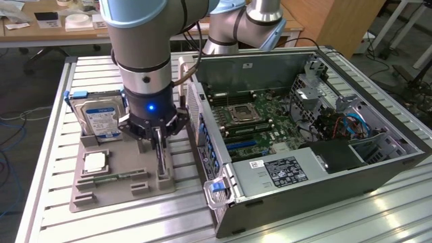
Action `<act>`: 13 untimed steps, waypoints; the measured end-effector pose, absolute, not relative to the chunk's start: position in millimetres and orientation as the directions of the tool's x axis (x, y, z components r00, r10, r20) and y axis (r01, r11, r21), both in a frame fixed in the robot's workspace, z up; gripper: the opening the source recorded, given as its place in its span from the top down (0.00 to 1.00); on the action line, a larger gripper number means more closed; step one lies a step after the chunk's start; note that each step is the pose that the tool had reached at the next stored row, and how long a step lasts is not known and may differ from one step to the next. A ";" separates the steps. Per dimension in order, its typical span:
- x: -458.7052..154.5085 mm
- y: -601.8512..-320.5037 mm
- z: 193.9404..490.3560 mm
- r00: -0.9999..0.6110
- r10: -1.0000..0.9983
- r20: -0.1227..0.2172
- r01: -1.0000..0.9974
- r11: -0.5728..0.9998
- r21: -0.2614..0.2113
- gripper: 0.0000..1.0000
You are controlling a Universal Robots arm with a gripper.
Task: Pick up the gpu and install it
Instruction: 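Pick up the gpu and move the gpu toward the slot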
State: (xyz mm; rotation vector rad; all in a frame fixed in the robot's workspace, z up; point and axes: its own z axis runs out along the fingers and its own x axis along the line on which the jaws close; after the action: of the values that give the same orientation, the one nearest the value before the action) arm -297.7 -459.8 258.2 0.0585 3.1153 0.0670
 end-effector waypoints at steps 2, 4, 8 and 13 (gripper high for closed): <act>-297.7 -459.8 260.2 -0.999 0.038 -0.024 0.037 0.998 0.044 0.73; -297.7 -459.8 263.0 -0.999 0.038 -0.024 0.037 0.998 0.044 0.73; -297.7 -459.8 269.3 -0.999 0.038 -0.024 0.037 0.998 0.044 0.73; -297.7 -459.8 277.4 -0.999 0.038 -0.024 0.037 0.998 0.044 0.73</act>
State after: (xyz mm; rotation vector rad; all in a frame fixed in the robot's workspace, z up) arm -297.7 -459.8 277.4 0.0585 3.1151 0.0674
